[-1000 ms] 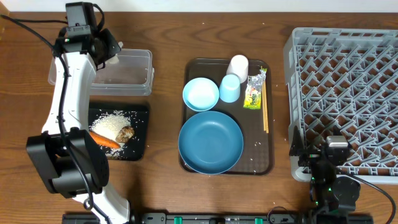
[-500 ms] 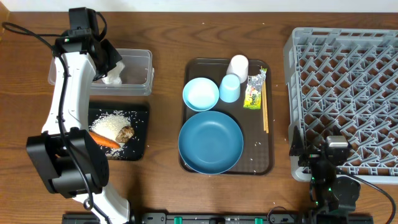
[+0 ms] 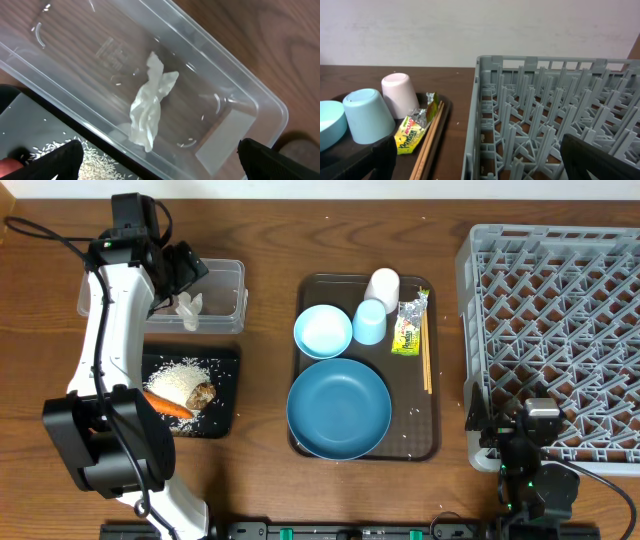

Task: Sort waste into correct bins and load items into the dishwasher rack
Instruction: 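Carry the tissue with the left gripper and drop it into the clear bin, then move the left gripper back to the snack wrapper on the brown tray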

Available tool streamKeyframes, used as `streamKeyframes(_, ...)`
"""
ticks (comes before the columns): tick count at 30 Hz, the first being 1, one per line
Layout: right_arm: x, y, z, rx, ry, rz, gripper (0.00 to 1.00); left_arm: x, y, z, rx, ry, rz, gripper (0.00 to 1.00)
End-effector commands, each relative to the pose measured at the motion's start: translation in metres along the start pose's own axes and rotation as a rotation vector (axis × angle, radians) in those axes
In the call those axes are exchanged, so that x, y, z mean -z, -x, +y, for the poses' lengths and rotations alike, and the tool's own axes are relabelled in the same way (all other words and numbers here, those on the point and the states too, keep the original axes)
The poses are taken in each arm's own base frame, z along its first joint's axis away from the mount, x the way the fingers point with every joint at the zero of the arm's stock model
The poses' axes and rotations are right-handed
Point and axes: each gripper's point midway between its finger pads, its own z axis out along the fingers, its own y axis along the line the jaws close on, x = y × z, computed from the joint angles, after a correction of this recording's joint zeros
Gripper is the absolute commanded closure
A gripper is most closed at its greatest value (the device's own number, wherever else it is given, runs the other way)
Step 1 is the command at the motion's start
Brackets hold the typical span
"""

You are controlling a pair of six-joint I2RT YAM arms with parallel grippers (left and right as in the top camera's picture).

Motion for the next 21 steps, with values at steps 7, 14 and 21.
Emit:
streamKeyframes(7,0.0,-0.001,-0.004,0.014,-0.014,-0.001,0.01,0.05,-0.027,-0.066,-0.254,-0.158,-0.045,0.02)
streamKeyframes(14,0.0,-0.001,-0.004,0.014,-0.014,-0.001,0.01,0.084,-0.089,-0.138,-0.428,-0.275,-0.046,0.02)
streamKeyframes(21,0.0,-0.001,-0.004,0.014,-0.015,-0.001,0.01,0.08,-0.157,-0.192,-0.571,-0.342,0.015,0.02)
